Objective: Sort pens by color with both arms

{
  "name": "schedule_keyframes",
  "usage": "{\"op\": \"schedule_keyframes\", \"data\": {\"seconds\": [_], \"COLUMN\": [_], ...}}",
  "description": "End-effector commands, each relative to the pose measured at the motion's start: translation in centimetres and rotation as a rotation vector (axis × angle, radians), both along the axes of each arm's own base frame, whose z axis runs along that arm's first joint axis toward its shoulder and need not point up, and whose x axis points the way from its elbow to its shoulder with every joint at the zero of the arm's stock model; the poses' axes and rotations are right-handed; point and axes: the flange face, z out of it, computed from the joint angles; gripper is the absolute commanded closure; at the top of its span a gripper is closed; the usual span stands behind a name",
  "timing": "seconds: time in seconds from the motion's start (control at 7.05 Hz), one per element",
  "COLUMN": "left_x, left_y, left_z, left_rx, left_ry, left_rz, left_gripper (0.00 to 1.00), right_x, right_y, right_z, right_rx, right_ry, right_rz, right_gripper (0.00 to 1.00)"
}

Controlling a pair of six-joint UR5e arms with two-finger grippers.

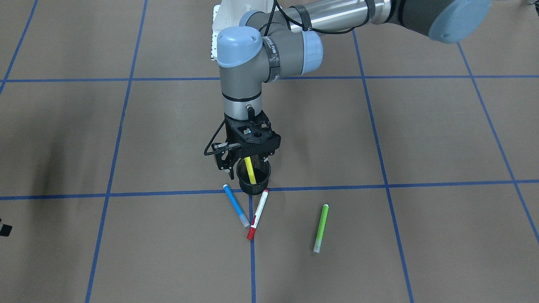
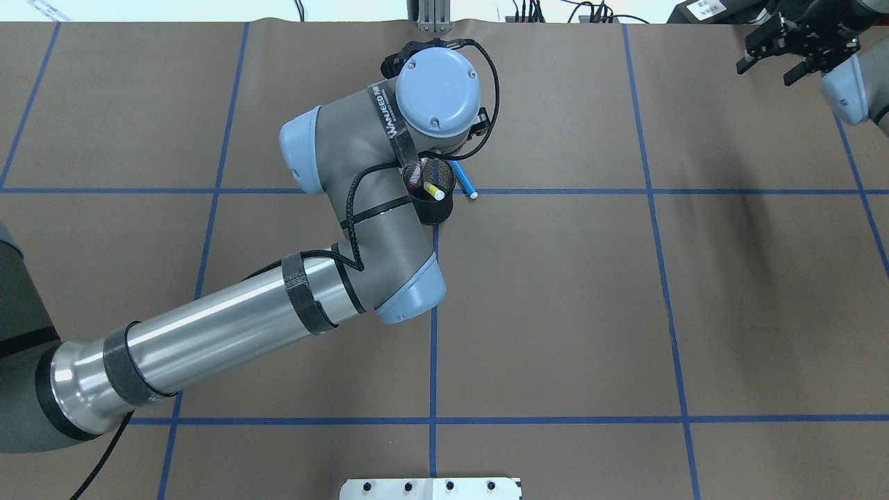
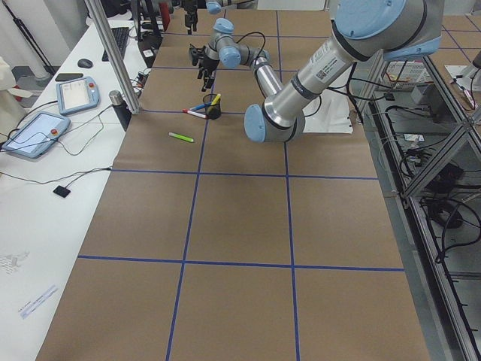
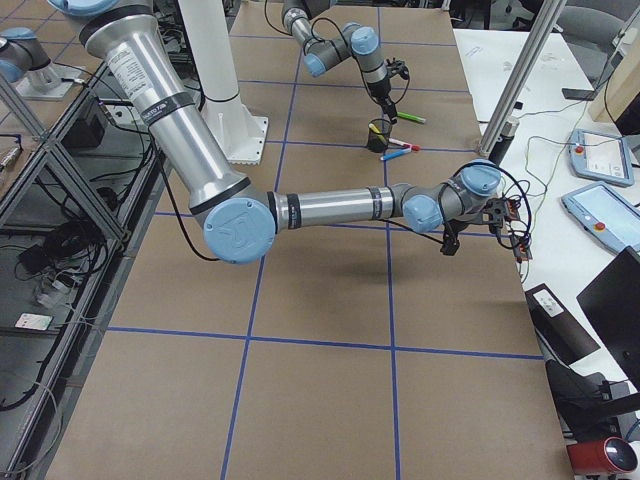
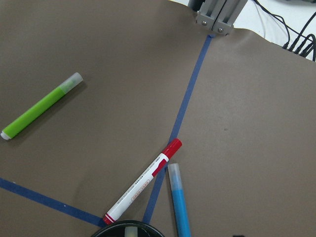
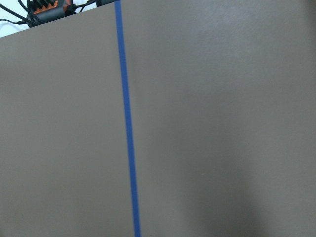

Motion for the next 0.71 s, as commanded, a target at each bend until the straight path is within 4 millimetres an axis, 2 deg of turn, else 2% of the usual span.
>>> {"op": "schedule_keyframes", "data": {"seconds": [0.0,0.14,0.28,0.43,0.57], "left_x": [0.2,0.7,0.9,1.3,1.3], "left_y": [0.6,1.9,3.6,5.8,7.6], "left_z": [0.3,-0.1,-0.7,0.1,1.7], "left_rx": [0.022,0.037,0.049,0.069,0.085], "left_ry": [-0.043,-0.06,-0.085,-0.117,-0.13], "left_rz": [0.013,0.011,0.008,0.009,0.009], "left_gripper": [0.24,0.24,0.24,0.25,0.25], "right_x": [1.7,3.4,4.7,6.8,7.5], "right_y": [4.6,6.6,9.4,11.6,13.3], "right_z": [-1.2,-0.8,1.2,4.4,5.9], "right_rx": [-0.02,-0.013,-0.006,-0.014,-0.02], "right_ry": [0.149,0.21,0.222,0.223,0.227], "right_rz": [-0.03,-0.087,-0.141,-0.159,-0.171], "right_gripper": [0.0,0.0,0.0,0.0,0.0]}}
